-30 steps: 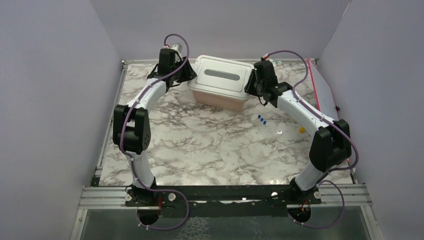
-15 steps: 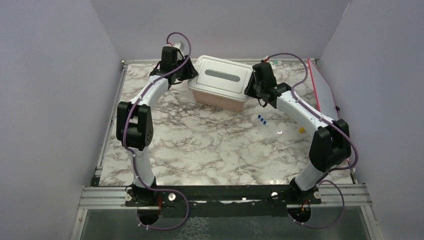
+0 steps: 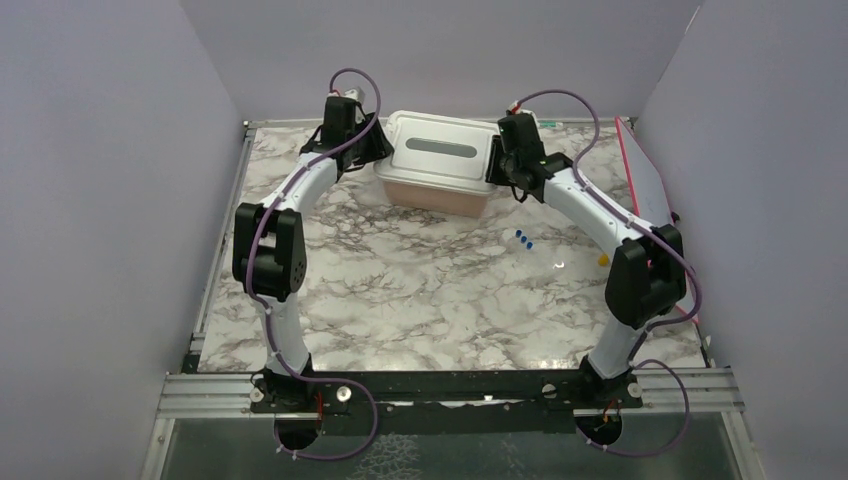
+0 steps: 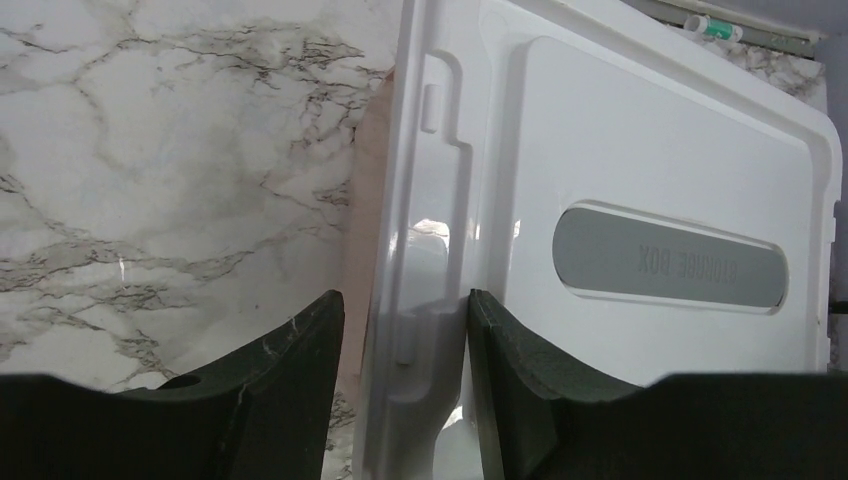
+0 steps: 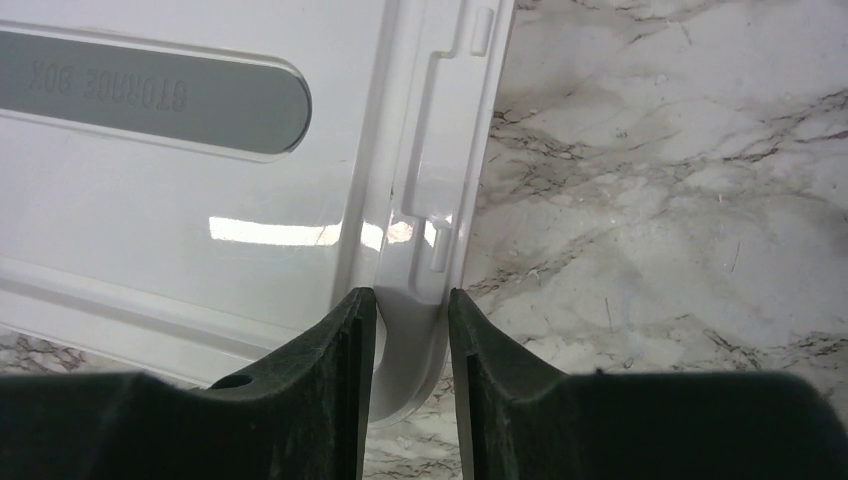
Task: Organize the chemistry lab equipment
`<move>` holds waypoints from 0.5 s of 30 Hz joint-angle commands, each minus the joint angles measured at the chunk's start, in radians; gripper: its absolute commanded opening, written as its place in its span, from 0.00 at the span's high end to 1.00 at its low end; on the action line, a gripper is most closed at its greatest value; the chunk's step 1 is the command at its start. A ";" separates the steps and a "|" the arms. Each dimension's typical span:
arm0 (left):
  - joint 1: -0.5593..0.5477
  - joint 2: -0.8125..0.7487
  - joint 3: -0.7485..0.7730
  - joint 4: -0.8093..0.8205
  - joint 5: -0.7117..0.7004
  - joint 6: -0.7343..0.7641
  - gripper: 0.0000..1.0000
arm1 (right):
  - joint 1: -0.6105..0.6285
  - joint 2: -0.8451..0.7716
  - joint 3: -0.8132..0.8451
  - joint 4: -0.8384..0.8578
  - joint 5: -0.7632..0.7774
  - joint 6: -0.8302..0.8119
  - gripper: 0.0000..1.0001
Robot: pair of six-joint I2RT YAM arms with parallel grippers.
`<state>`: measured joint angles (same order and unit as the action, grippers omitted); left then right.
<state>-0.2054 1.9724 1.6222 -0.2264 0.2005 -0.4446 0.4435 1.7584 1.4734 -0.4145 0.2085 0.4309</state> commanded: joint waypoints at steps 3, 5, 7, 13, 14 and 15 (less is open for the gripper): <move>0.018 -0.009 -0.008 -0.091 -0.064 -0.001 0.44 | 0.008 0.069 0.063 -0.055 -0.052 -0.083 0.63; 0.018 -0.017 0.032 -0.102 -0.063 0.014 0.41 | 0.008 0.059 0.098 -0.065 -0.040 -0.091 0.62; 0.018 -0.027 0.074 -0.124 -0.064 0.032 0.38 | 0.008 0.048 0.141 -0.092 -0.020 -0.095 0.60; 0.020 -0.100 0.133 -0.203 -0.114 0.130 0.20 | 0.008 -0.035 0.201 -0.146 0.043 -0.133 0.52; 0.020 -0.120 0.127 -0.211 -0.122 0.148 0.17 | 0.008 -0.057 0.197 -0.147 0.040 -0.141 0.52; 0.020 -0.143 0.123 -0.221 -0.132 0.163 0.14 | 0.008 -0.077 0.189 -0.150 0.033 -0.145 0.52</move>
<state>-0.1913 1.9507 1.7241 -0.3786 0.1360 -0.3744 0.4458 1.7775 1.6474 -0.5182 0.2176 0.3279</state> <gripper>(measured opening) 0.809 0.478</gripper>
